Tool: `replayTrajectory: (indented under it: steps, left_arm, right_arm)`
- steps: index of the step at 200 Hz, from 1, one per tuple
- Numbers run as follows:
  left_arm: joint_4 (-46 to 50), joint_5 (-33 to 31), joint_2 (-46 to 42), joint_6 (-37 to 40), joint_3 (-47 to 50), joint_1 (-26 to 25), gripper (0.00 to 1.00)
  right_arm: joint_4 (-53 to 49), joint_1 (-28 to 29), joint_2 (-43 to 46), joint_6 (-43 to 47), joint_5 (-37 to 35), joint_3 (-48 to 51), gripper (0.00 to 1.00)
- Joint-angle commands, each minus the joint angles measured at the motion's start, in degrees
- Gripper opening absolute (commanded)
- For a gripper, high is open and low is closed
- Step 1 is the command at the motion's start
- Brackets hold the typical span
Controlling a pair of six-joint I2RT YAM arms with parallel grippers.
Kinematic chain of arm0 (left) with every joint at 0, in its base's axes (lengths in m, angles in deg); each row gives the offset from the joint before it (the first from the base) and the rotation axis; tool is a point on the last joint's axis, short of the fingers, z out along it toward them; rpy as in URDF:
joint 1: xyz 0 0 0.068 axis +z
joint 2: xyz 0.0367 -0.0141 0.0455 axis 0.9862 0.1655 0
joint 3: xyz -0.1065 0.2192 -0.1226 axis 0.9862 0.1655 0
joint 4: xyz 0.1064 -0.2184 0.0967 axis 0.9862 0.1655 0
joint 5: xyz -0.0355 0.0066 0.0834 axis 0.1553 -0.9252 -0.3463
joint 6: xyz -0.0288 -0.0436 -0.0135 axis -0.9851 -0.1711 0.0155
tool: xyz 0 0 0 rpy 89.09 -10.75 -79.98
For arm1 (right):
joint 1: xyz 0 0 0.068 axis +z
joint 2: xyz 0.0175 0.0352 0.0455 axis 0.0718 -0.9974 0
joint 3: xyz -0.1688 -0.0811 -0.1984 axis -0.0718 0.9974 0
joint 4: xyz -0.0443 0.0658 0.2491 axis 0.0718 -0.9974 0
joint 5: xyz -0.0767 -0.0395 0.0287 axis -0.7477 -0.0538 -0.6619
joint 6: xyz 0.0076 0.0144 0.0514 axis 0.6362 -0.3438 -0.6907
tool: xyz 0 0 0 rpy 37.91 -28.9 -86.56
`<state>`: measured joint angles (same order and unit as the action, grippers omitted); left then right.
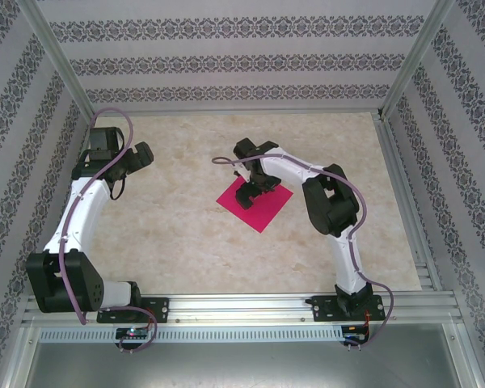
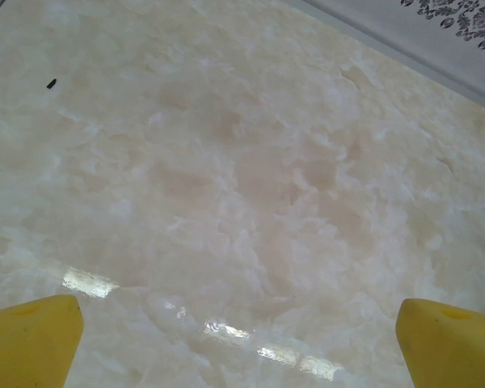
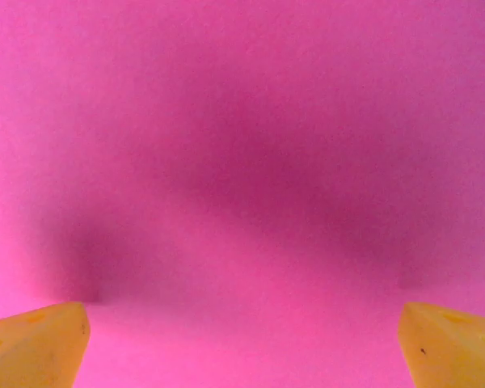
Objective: Fold a paper plane with a square sheet of paper (pick it up from the middle)
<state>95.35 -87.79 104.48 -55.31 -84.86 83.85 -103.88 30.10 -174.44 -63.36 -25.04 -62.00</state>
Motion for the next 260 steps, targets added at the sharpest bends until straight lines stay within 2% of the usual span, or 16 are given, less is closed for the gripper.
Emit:
replayTrajectory:
  steps: [1, 67, 95, 134, 171, 190, 202, 232, 260]
  left_arm:
    - [1.2, 1.1, 0.9, 1.1, -2.0, 0.8, 1.0]
    - [1.5, 2.0, 1.7, 1.2, -2.2, 0.8, 1.0]
    - [1.7, 2.6, 1.7, 1.1, -2.3, 0.8, 1.0]
    - [0.4, 6.1, 1.4, -0.8, -0.8, 0.8, 1.0]
    - [-3.6, 11.4, 1.8, -4.8, 2.7, 0.6, 1.0]
    - [-5.6, 13.8, 2.4, -6.2, 4.4, 0.6, 1.0]
    - [-5.9, 14.4, 3.2, -6.5, 5.0, 0.4, 1.0]
    - [-6.5, 16.4, 4.6, -6.9, 5.7, 0.0, 1.0]
    - [-6.5, 16.6, 5.1, -7.0, 6.2, -0.3, 1.0]
  right_arm:
    - [-1.7, -0.5, -2.0, 2.2, 1.2, -2.2, 0.98]
    - [-2.1, -0.6, -5.5, 2.1, 2.3, -1.8, 0.95]
    - [-1.3, -1.0, -5.9, -1.5, 3.9, 0.4, 0.93]
    - [3.9, 0.5, -1.2, -15.3, 4.4, 9.4, 0.91]
    - [7.7, 6.3, 3.5, -35.2, -0.7, 19.6, 0.93]
    - [9.1, 9.2, 5.1, -40.0, 0.2, 21.2, 0.94]
    - [9.2, 9.5, 6.4, -40.6, 0.4, 20.4, 0.94]
    - [6.3, 7.3, 11.0, -39.8, -4.3, 16.0, 0.96]
    - [5.5, 6.0, 11.5, -37.1, -2.8, 13.8, 0.96]
